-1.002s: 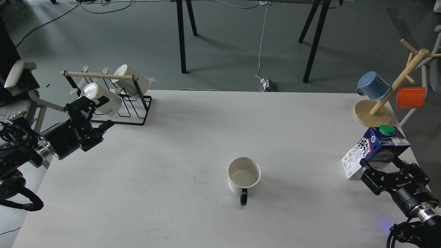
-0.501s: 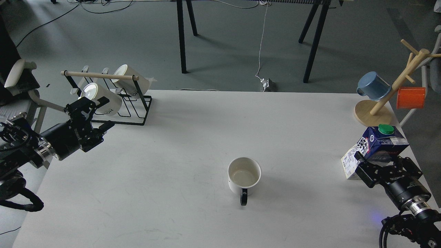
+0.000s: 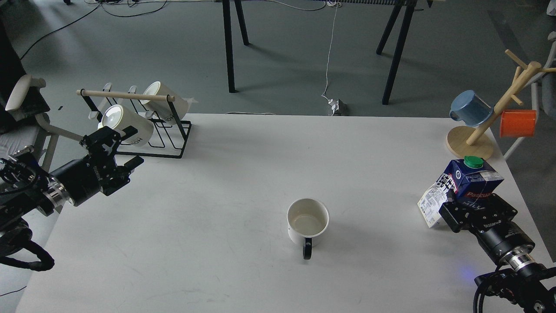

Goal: Place cup and milk with both arms
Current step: 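Carry the milk carton beside the white mug with the right gripper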

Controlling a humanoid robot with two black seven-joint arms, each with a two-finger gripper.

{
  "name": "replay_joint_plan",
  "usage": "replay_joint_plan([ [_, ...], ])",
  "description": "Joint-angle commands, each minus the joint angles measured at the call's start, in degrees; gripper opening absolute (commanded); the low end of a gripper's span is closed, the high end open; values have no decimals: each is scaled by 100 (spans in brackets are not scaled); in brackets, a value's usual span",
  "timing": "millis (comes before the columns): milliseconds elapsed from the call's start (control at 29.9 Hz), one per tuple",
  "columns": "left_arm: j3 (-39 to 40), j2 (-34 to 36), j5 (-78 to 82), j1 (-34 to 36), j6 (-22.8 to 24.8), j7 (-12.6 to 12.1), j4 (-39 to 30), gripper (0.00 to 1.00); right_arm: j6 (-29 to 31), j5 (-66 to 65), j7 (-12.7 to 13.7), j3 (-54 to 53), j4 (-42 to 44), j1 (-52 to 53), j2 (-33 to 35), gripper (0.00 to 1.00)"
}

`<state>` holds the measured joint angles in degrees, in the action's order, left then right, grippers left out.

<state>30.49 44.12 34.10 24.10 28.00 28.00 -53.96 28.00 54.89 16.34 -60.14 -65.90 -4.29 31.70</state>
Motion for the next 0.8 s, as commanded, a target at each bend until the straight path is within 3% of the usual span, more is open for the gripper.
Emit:
replay_joint_plan([
  [0,0,0,0,-11,0,0,0,93,0,-338,1,11,-492,16,-6,36],
  [200,0,0,272,-28,0,0,0,93,0,-962,-8,186,-968,33,-119,36],
  [434,0,-9,272,-55,0,0,0,93,0,-1437,-8,749,-916,279,-735,36],
  [768,9,-9,272,-54,0,0,0,93,0,-1754,-8,819,-880,315,-1017,37],
])
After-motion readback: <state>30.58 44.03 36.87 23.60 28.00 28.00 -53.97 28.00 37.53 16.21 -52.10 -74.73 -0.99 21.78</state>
